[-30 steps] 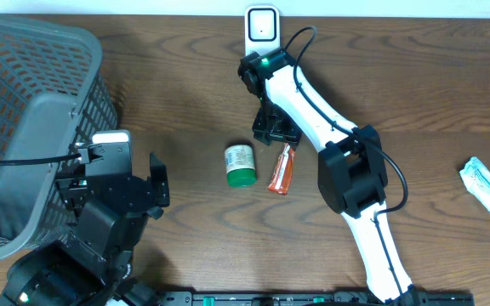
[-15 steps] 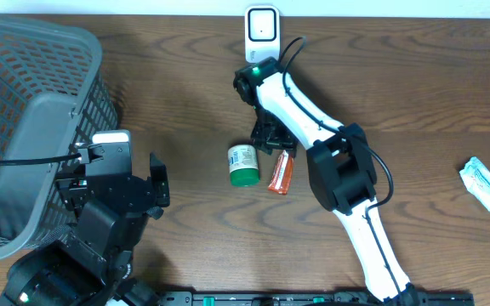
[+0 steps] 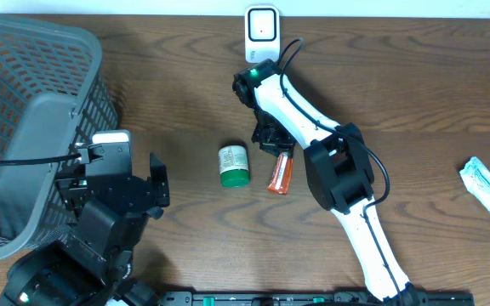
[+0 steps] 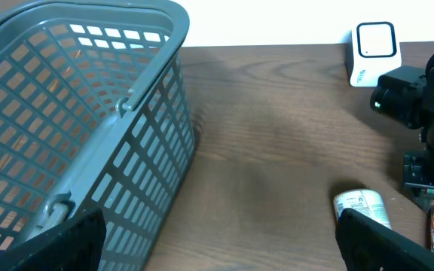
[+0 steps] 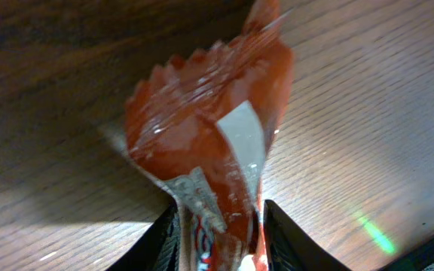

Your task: Scan the item barcode

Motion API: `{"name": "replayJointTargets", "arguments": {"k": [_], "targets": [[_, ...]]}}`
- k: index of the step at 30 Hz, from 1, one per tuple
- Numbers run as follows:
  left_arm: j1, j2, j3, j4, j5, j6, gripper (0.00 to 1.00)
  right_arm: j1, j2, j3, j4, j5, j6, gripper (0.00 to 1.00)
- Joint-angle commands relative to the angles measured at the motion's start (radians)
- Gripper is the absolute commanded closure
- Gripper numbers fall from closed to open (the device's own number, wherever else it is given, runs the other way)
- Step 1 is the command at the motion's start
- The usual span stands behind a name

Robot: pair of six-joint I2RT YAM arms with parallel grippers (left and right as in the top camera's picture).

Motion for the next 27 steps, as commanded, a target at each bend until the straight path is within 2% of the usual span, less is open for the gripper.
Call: {"name": "replayJointTargets", "arguments": {"k": [1, 5, 9, 12, 15, 18, 21, 27], "targets": [[0.003, -0.003, 0.006, -0.002, -0.012, -0.005, 0.02, -0.01, 0.031, 0.013, 0.008, 0.051, 0.01, 0.66], [0.003, -0.003, 0.006, -0.002, -0.012, -0.005, 0.02, -0.01, 0.031, 0.013, 0.008, 0.052, 0.01, 0.69], [0.003, -0.003, 0.006, -0.002, -0.012, -0.004, 0.02, -0.014, 0.032, 0.006, 0.008, 0.064, 0.01, 0.8], [0.003, -0.003, 0.006, -0.002, -0.012, -0.005, 0.02, -0.012, 0.032, -0.014, 0.024, 0.074, 0.01, 0.84], [0.003, -0.003, 0.006, -0.002, -0.012, -0.005, 0.02, -0.011, 0.032, -0.028, 0.042, 0.074, 0.01, 0.99], [0.003, -0.003, 0.006, -0.002, -0.012, -0.004, 0.02, -0.015, 0.029, -0.025, 0.04, 0.073, 0.009, 0.99], [0.003, -0.003, 0.006, -0.002, -0.012, -0.004, 0.02, -0.019, 0.019, 0.006, 0.034, 0.046, -0.074, 0.99], [0.003, -0.003, 0.006, -0.002, -0.012, -0.005, 0.02, -0.029, -0.05, 0.165, 0.004, -0.056, -0.164, 0.99]]}}
